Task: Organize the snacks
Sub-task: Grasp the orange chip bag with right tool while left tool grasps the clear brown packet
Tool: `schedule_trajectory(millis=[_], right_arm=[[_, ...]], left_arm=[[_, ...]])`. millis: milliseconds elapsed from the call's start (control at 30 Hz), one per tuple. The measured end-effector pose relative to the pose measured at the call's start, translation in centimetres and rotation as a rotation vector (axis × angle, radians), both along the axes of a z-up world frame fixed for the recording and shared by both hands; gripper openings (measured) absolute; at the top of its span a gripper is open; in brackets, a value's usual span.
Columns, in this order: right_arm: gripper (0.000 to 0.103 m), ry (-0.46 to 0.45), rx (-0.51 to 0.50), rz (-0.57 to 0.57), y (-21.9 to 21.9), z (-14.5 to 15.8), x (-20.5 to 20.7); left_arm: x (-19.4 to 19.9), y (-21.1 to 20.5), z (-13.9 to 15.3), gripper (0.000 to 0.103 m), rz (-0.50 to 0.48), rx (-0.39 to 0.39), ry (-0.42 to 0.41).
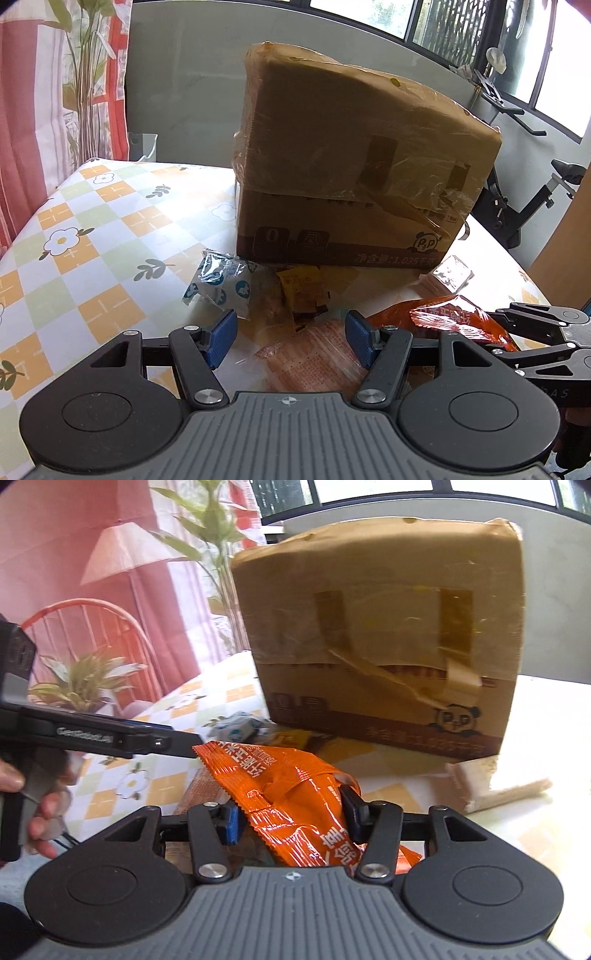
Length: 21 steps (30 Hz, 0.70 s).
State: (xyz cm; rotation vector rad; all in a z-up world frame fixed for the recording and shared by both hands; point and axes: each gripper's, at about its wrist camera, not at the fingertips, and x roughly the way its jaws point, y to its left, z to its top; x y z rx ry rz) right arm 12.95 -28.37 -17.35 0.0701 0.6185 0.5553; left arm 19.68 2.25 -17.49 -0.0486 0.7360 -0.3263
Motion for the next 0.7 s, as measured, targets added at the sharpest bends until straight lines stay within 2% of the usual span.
schedule_trajectory(millis=[167,233,300,433,700], right_arm=[[0.051,-0.036,-0.015,-0.061,-0.3,0.2,0.0],[0.051,-0.041,-0.013,-0.095,-1.0,0.3,0.1],[0.051,-0.041,-0.01,-0.111,-1.5,0.3,0.4],[0.051,-0.056,-0.018,-0.12,-2.1,0.6,0.8],[0.051,-0.066,-0.013,-0.11,-2.6,0.7,1.5]], left_arm=[[0.6,0.4,-0.1,0.061,0.015,0.005,-0.008],[1.2,0.2,-0.3,0.04,-0.002,0.009,-0.009],[1.9,-0.4,-0.4,0.028,-0.028,0.033,-0.009],[3.6,-1.8,-1.1,0.027,-0.066,0.057,-0.006],[7.3,-2.9,-4.2,0.027,-0.037,0.129,0.055]])
